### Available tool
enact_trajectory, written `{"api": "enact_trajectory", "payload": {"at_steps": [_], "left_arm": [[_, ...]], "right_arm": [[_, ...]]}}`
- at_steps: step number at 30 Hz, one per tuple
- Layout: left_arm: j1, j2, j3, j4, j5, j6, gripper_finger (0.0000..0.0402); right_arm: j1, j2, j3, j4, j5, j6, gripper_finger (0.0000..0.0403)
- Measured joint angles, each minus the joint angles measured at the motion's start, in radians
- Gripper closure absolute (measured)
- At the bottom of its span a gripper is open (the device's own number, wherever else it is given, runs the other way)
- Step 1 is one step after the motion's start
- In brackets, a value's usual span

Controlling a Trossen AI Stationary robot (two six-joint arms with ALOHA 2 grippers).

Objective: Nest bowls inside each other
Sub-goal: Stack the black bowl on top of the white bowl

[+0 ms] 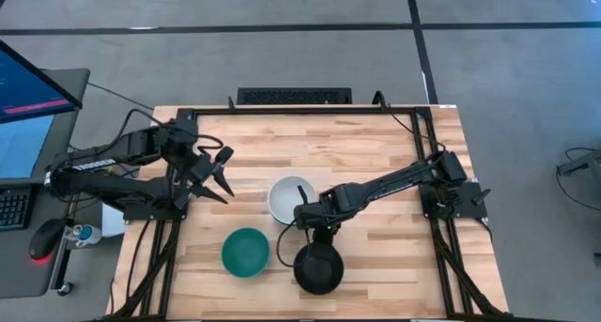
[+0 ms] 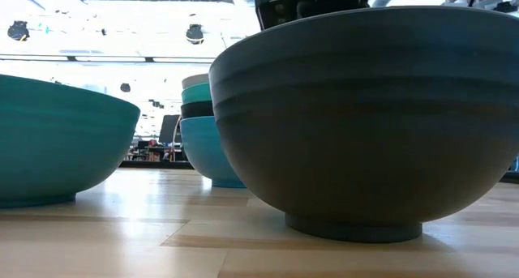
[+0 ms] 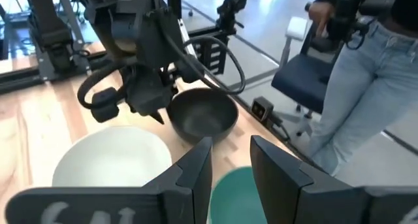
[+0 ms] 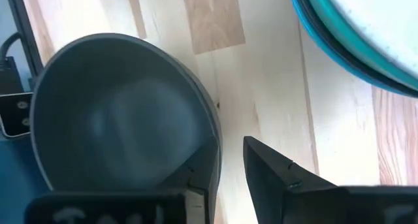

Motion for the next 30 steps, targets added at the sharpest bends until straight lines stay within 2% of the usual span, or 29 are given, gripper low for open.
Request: {"api": "enact_trajectory", "payload": {"at_steps": [5, 26, 30], "left_arm": [[0.000, 0.000, 0.000, -0.001, -0.012, 0.040, 0.0306], [0.000, 0.002, 0.000, 0.024, -0.014, 0.019, 0.0306], [0.000, 0.002, 0.000, 0.024, -0.014, 0.013, 0.0306]], "right_arm": [[-0.013, 0.000, 0.000, -0.001, -0.003, -0.002, 0.0308], [-0.010, 0.000, 0.000, 0.002, -0.032, -0.001, 0.0308], [0.002, 0.037, 0.000, 0.013, -0.057, -0.001, 0.0308]]}}
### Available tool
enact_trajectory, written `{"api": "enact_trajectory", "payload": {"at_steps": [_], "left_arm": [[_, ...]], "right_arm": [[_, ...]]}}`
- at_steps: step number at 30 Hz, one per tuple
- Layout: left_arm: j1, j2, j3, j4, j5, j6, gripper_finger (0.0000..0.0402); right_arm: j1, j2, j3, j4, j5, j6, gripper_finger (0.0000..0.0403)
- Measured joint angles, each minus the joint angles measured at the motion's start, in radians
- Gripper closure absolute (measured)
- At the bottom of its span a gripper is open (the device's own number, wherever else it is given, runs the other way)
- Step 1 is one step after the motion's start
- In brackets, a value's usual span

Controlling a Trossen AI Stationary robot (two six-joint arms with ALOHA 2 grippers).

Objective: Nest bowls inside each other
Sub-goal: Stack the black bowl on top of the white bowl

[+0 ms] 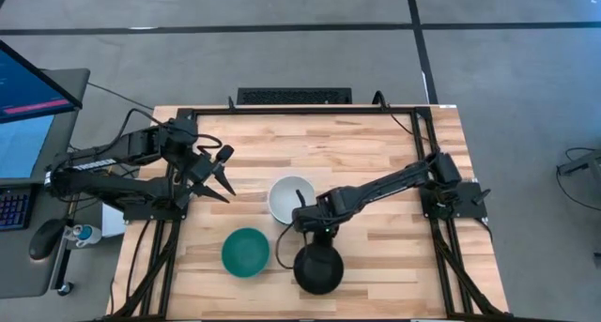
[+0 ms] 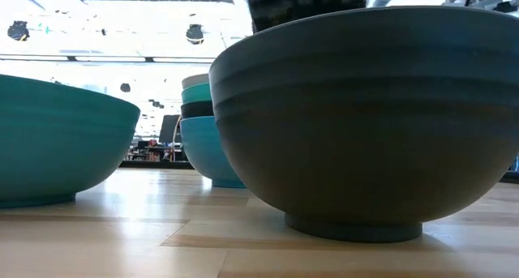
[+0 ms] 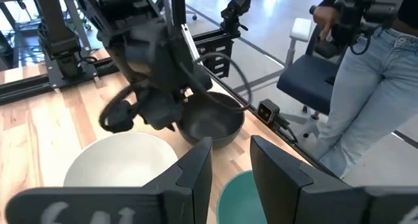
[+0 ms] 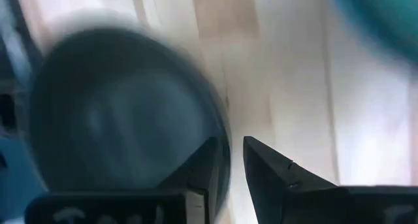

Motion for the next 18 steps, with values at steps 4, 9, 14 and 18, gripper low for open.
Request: {"api": "enact_trajectory", "payload": {"at_steps": [4, 9, 14, 18], "left_arm": [[0.000, 0.000, 0.000, 0.005, 0.000, -0.008, 0.0306], [0.000, 0.000, 0.000, 0.014, -0.006, -0.023, 0.0306], [0.002, -0.002, 0.001, 0.043, -0.006, -0.036, 0.0306], [0.005, -0.003, 0.001, 0.052, -0.013, -0.048, 0.0306]], "right_arm": [[0.007, 0.047, 0.004, 0.032, -0.066, 0.004, 0.0308], [0.005, 0.070, 0.004, 0.017, -0.044, -0.005, 0.0308], [0.006, 0.075, 0.007, -0.008, 0.005, -0.023, 0.0337], [0.014, 0.073, 0.017, 0.010, 0.008, -0.052, 0.0388]]}}
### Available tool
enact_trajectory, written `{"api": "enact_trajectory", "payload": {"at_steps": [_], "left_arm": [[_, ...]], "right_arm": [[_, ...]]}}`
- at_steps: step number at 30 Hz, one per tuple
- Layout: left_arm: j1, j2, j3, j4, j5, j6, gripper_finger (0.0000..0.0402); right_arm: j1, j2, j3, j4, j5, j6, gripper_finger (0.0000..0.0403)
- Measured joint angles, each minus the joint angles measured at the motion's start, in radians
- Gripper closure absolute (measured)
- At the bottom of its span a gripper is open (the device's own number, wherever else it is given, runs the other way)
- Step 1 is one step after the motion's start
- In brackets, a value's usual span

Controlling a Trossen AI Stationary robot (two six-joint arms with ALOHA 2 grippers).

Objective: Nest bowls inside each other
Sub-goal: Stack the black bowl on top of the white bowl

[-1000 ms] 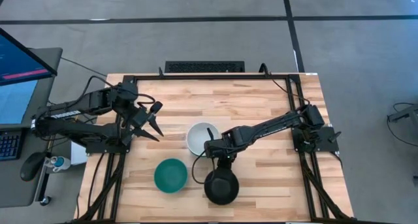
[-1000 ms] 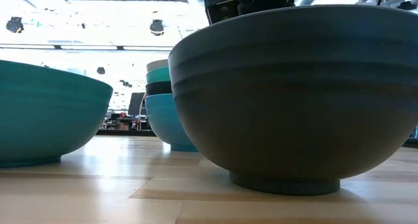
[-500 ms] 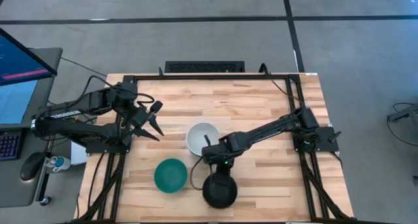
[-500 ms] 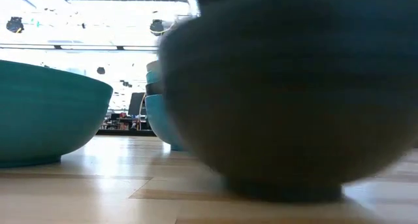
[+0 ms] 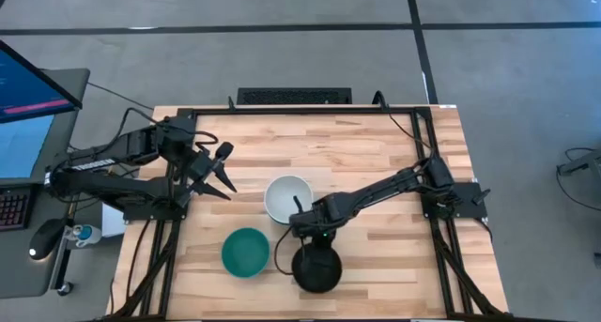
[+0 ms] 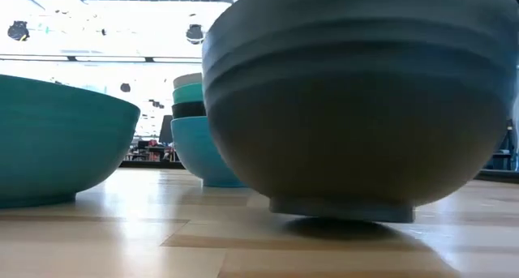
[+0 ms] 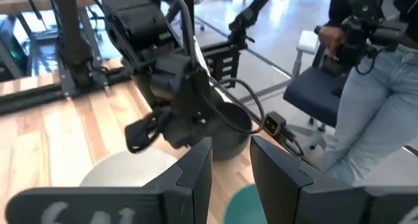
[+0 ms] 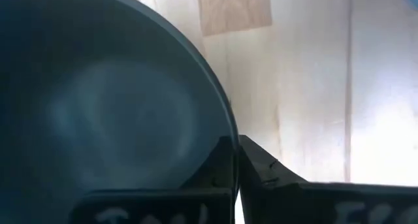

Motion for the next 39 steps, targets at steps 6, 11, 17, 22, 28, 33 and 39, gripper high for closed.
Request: {"api": "enact_trajectory", "payload": {"at_steps": [6, 11, 17, 22, 28, 33, 39], "left_arm": [[0.001, -0.004, 0.000, -0.007, -0.022, -0.012, 0.0306], [0.001, -0.004, 0.000, -0.004, -0.029, -0.017, 0.0306], [0.001, -0.004, 0.000, -0.003, -0.053, -0.053, 0.0306], [0.001, -0.004, 0.000, -0.003, -0.055, -0.084, 0.0306], [0.001, -0.004, 0.000, 0.004, -0.115, -0.092, 0.0306], [0.000, -0.004, 0.000, 0.055, -0.119, -0.094, 0.0306], [0.001, -0.004, 0.000, 0.079, -0.136, -0.097, 0.0306]], "right_arm": [[0.022, 0.002, 0.023, -0.017, 0.040, 0.000, 0.0390], [0.050, -0.014, 0.083, -0.102, 0.133, 0.007, 0.0390], [0.049, -0.108, 0.123, -0.164, 0.163, 0.049, 0.0390], [0.029, -0.219, 0.125, -0.204, 0.247, 0.129, 0.0390], [-0.052, -0.322, 0.126, -0.208, 0.356, 0.187, 0.0390], [-0.159, -0.354, 0.126, -0.196, 0.384, 0.213, 0.0390], [-0.242, -0.324, 0.127, -0.133, 0.358, 0.202, 0.0390]]}}
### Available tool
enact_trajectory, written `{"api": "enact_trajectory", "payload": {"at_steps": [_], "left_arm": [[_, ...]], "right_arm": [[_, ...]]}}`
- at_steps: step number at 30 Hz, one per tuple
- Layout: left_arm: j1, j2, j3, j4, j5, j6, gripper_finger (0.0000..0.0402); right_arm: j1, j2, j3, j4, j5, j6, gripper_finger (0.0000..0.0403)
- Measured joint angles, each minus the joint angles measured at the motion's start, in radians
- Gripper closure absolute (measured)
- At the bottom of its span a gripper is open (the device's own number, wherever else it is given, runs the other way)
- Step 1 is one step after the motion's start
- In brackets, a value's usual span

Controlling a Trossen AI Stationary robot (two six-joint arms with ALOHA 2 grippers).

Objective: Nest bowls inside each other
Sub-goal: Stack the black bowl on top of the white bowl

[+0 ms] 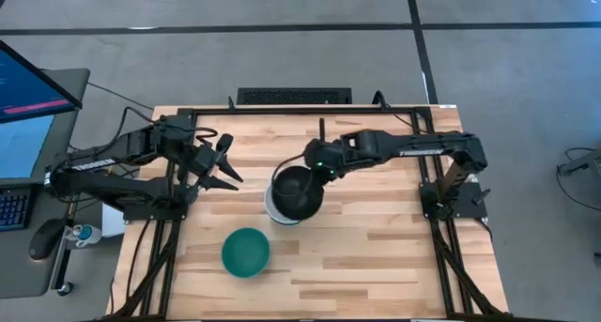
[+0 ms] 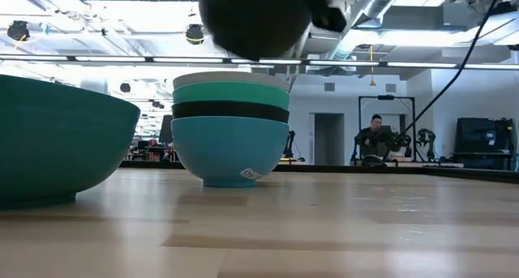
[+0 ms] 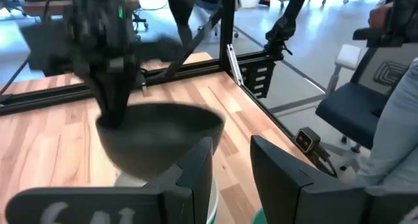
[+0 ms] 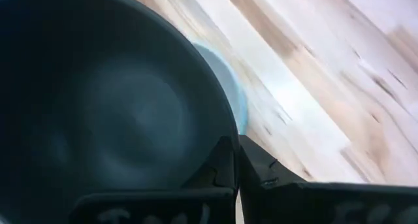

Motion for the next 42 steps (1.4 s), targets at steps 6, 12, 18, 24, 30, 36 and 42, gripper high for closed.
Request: {"api": "enact_trajectory", "payload": {"at_steps": [6, 12, 18, 24, 30, 36, 42], "left_arm": [[0.000, 0.000, 0.000, 0.002, -0.014, -0.003, 0.0306], [0.003, 0.000, 0.000, 0.008, -0.030, 0.014, 0.0306], [0.003, 0.000, 0.000, 0.025, -0.042, 0.014, 0.0306], [0.004, 0.000, 0.000, 0.030, -0.051, 0.014, 0.0306], [0.004, 0.000, 0.000, 0.031, -0.051, 0.010, 0.0306], [0.004, 0.000, 0.000, 0.031, -0.051, -0.004, 0.0306], [0.004, 0.000, 0.000, 0.025, -0.051, -0.025, 0.0306]], "right_arm": [[-0.009, 0.075, -0.002, -0.056, -0.009, -0.001, 0.0390], [-0.008, 0.118, 0.015, 0.018, -0.026, -0.018, 0.0390], [-0.012, 0.117, 0.035, 0.006, -0.014, -0.028, 0.0390], [-0.025, 0.117, 0.033, -0.012, 0.002, -0.053, 0.0386], [-0.022, 0.145, 0.033, 0.013, -0.008, -0.082, 0.0388], [-0.022, 0.205, 0.036, 0.063, -0.090, -0.098, 0.0343], [-0.020, 0.230, 0.032, 0.068, -0.118, -0.108, 0.0335]]}}
